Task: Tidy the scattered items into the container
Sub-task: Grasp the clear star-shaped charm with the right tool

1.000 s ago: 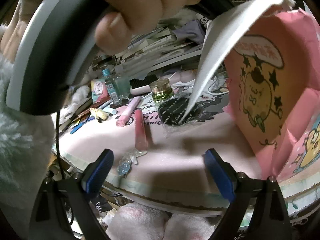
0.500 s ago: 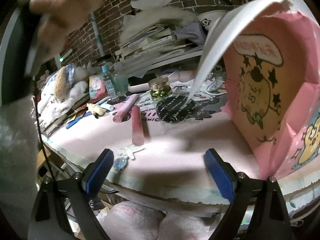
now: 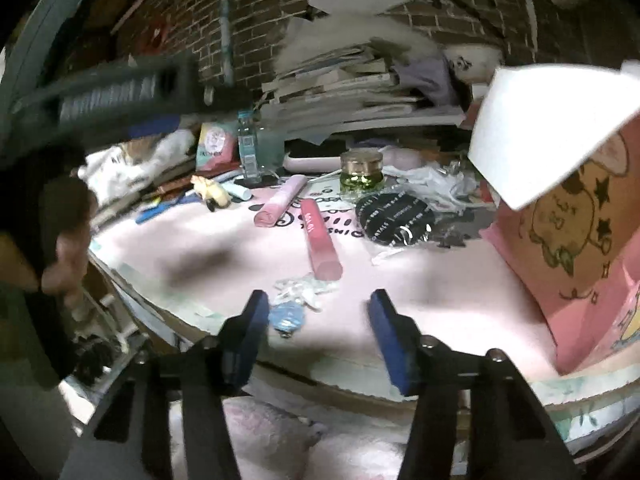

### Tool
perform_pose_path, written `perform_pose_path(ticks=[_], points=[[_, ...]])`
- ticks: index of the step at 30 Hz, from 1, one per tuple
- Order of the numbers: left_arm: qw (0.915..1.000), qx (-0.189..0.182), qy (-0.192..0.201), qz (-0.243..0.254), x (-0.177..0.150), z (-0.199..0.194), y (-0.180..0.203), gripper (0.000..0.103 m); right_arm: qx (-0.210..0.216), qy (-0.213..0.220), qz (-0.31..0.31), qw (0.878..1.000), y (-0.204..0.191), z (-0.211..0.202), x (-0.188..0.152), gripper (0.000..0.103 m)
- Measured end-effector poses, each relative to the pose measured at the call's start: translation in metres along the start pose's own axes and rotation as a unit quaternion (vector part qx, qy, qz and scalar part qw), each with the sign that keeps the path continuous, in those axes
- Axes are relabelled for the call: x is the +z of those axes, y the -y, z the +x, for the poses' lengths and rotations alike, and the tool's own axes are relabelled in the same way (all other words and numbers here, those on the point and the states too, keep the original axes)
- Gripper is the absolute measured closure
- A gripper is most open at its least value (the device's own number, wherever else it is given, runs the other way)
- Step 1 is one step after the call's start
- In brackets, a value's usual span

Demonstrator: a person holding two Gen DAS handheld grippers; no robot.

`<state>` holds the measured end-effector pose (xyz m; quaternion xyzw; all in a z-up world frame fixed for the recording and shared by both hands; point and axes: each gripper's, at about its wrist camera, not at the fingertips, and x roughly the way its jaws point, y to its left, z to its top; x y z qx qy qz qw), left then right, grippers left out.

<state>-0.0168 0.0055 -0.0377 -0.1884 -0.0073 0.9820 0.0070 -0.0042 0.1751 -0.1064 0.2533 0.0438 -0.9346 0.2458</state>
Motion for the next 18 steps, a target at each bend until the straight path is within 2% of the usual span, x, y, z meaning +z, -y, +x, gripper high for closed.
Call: perform_pose_path(ticks=[3,4,5,8,18], points=[[0.9999,-0.005,-0.008,0.006,-0.017,-0.001,-0.002,0.018,-0.012,0.009,-0.023,1.000,-0.009,0.000,-0.003,0.068],[0.9998,-0.015,-0.012,0.004,-0.021,-0.001,-0.002,0.018,-0.009,0.012,-0.028,1.000,-0.012,0.000,-0.004,0.077],[0.9996,-0.024,-0.013,0.003,-0.024,-0.002,-0.001,0.018,-0.009,0.016,-0.033,0.999,-0.014,0.000,-0.005,0.079],[0.9993,-0.033,-0.017,0.002,-0.031,-0.003,-0.001,0.018,-0.022,0.028,-0.051,0.998,-0.019,-0.002,-0.008,0.079],[0.9988,-0.026,-0.034,-0.026,-0.037,0.005,-0.011,0.018,-0.044,0.041,-0.040,0.997,-0.010,-0.007,-0.006,0.079]])
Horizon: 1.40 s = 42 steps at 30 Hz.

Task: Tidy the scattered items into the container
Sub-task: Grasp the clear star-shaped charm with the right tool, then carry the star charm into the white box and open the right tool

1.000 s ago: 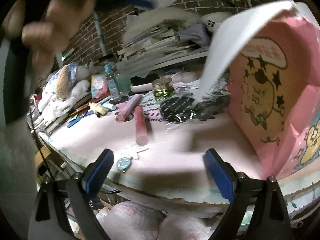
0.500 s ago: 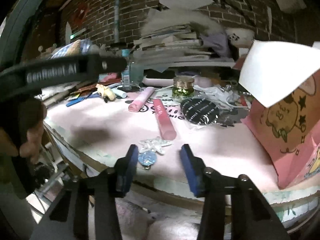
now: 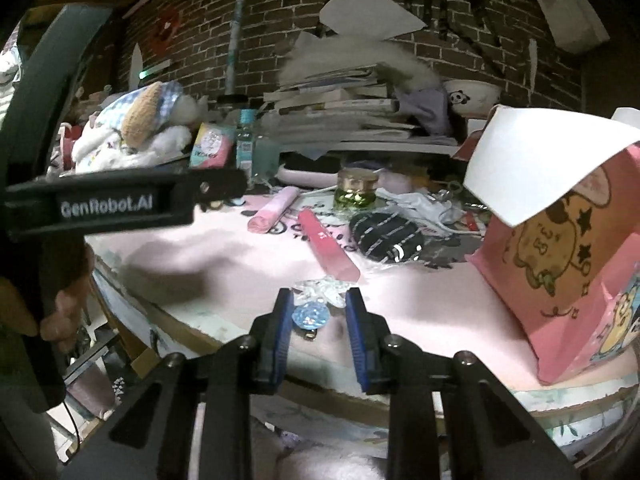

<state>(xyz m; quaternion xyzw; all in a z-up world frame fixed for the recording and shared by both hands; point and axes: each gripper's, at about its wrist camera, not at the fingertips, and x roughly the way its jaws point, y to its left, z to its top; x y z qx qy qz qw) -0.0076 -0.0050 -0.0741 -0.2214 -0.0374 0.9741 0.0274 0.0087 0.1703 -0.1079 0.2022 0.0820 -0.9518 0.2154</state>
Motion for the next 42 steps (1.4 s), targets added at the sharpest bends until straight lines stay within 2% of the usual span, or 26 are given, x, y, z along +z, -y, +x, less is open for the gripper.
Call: perform_pose_path(ticks=[5,10,15,19,23,29,34,38,42], points=[[1.0000,0.002,-0.005,-0.007,-0.002,0.001,-0.004,0.018,0.000,0.011,0.000,1.000,0.000,-0.002,0.007,0.079],[0.9996,0.023,-0.015,-0.008,-0.005,0.003,-0.011,0.018,0.002,0.033,-0.016,0.999,-0.006,-0.004,0.022,0.079],[0.9992,0.023,-0.022,-0.024,-0.009,0.005,-0.020,0.018,0.004,0.058,-0.034,0.998,-0.011,-0.008,0.046,0.079],[0.9992,0.020,-0.024,-0.024,-0.010,0.005,-0.020,0.018,-0.011,0.097,-0.058,0.994,-0.010,-0.021,0.071,0.079],[0.9993,0.014,-0.026,-0.023,-0.011,0.006,-0.019,0.018,-0.031,0.102,-0.061,0.992,0.009,-0.033,0.098,0.079],[0.9993,0.003,-0.030,-0.020,-0.010,0.009,-0.013,0.018,-0.043,0.047,-0.010,0.998,0.072,-0.043,0.129,0.079],[0.9992,-0.003,-0.035,-0.018,-0.008,0.014,-0.008,0.018,-0.090,0.000,-0.005,0.996,0.117,-0.049,0.141,0.079],[0.9990,-0.001,-0.042,-0.016,-0.010,0.019,-0.007,0.018,-0.105,-0.073,0.010,0.992,0.154,-0.041,0.147,0.079],[0.9985,0.000,-0.052,-0.017,-0.013,0.024,-0.006,0.018,-0.119,-0.156,0.002,0.981,0.181,-0.019,0.147,0.079]])
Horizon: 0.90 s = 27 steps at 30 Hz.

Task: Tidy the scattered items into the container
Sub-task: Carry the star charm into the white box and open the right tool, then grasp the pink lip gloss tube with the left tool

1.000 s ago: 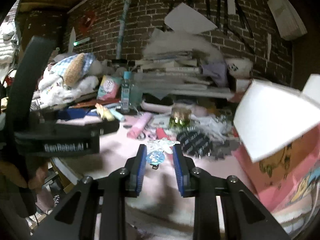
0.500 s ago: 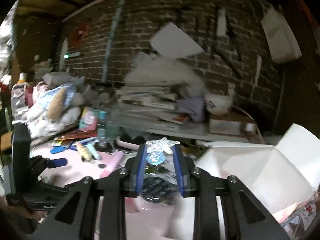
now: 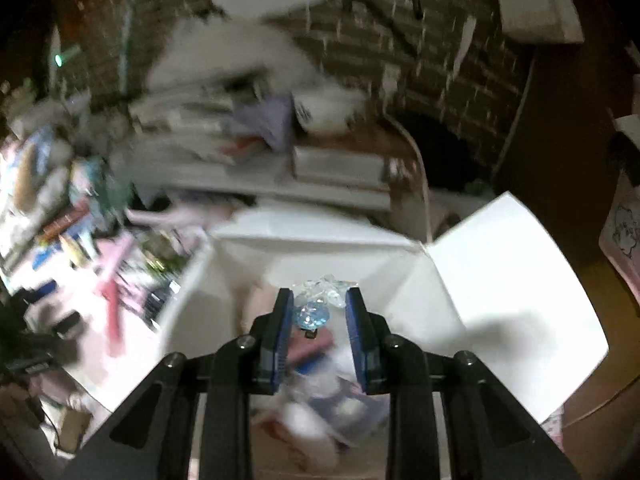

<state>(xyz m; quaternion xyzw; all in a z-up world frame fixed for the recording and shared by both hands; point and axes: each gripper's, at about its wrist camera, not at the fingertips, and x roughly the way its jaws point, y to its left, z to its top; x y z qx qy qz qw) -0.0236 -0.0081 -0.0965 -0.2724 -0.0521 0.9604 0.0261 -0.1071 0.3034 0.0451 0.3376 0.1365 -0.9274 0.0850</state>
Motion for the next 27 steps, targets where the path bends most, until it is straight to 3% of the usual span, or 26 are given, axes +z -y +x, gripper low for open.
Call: perform_pose_path(ticks=[6,14,17,21,23,27], points=[[0.9999,-0.003,-0.009,0.010,-0.002,0.004,0.004,0.018,0.008,-0.105,-0.020,0.994,0.015,0.041,0.000,0.079],[0.9997,0.003,-0.018,0.015,-0.002,0.009,0.006,0.018,-0.011,-0.123,-0.034,0.992,0.013,0.045,-0.011,0.077],[0.9997,0.003,-0.019,0.017,-0.002,0.010,0.007,0.018,-0.008,-0.111,-0.029,0.993,0.013,0.040,-0.011,0.060],[0.9996,0.003,-0.022,0.020,-0.002,0.011,0.009,0.018,-0.008,-0.066,-0.021,0.998,0.009,0.019,-0.006,0.051],[0.9995,0.001,-0.022,0.021,-0.002,0.011,0.010,0.018,0.000,-0.026,-0.016,1.000,0.002,0.000,-0.003,0.032],[0.9996,-0.011,-0.022,0.017,-0.001,0.012,0.015,0.018,0.037,0.031,-0.020,0.999,-0.022,-0.027,-0.004,0.029]])
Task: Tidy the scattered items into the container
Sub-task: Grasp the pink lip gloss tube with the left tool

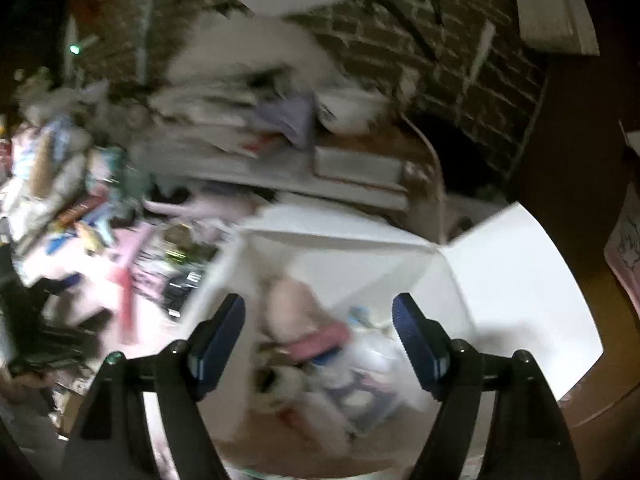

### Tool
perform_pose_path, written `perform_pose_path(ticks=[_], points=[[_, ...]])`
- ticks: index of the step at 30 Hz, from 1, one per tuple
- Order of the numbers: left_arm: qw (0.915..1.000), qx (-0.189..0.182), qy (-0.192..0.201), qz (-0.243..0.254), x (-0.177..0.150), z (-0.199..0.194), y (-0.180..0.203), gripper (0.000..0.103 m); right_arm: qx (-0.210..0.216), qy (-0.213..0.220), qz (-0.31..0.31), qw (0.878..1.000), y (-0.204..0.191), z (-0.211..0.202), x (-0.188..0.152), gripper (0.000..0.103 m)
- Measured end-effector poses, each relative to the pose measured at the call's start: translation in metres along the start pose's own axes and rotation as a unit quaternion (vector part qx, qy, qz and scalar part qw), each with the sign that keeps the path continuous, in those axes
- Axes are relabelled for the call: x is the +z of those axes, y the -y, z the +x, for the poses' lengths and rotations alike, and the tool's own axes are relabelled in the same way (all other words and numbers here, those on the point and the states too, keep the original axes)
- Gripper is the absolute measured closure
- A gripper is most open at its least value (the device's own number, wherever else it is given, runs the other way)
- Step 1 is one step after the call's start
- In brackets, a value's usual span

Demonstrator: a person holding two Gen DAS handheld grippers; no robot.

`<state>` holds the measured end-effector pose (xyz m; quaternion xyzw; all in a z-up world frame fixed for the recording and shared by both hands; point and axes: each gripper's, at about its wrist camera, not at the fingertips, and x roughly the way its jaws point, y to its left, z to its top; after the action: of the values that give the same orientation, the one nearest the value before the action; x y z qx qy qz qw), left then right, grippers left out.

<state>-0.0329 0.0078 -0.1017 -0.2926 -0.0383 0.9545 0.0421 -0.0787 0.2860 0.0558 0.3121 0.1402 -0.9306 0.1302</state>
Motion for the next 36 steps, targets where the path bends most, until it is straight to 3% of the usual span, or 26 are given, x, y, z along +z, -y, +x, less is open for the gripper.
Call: perform_pose_path(ticks=[8,11,19,22,27,29,33,36], points=[[0.9990,-0.044,-0.007,-0.006,0.004,0.011,0.036,0.018,0.099,0.044,0.006,0.994,-0.050,-0.011,-0.008,0.029],[0.9995,-0.030,-0.008,0.008,0.004,0.017,0.054,0.018,0.129,0.044,0.023,0.990,-0.055,-0.006,-0.011,0.029],[0.9997,-0.015,-0.011,-0.017,0.013,0.033,0.066,0.018,0.144,0.051,0.041,0.987,-0.059,-0.005,-0.015,0.029],[0.9998,0.011,-0.009,0.014,0.009,0.033,0.071,0.031,0.144,0.052,0.044,0.987,-0.057,-0.005,-0.018,0.029],[0.9996,0.017,-0.010,0.019,0.006,0.025,0.057,0.069,0.121,0.073,0.040,0.989,-0.062,-0.007,-0.027,0.029],[0.9994,0.018,-0.013,0.025,0.004,0.019,0.051,0.078,0.114,0.090,0.033,0.989,-0.066,-0.012,-0.030,0.029],[0.9996,-0.015,-0.013,0.021,-0.001,0.010,0.036,0.083,0.104,0.128,0.009,0.986,-0.080,-0.028,-0.033,0.029],[0.9995,0.004,-0.011,0.028,-0.002,0.007,0.030,0.085,0.110,0.138,0.003,0.984,-0.090,-0.033,-0.034,0.029]])
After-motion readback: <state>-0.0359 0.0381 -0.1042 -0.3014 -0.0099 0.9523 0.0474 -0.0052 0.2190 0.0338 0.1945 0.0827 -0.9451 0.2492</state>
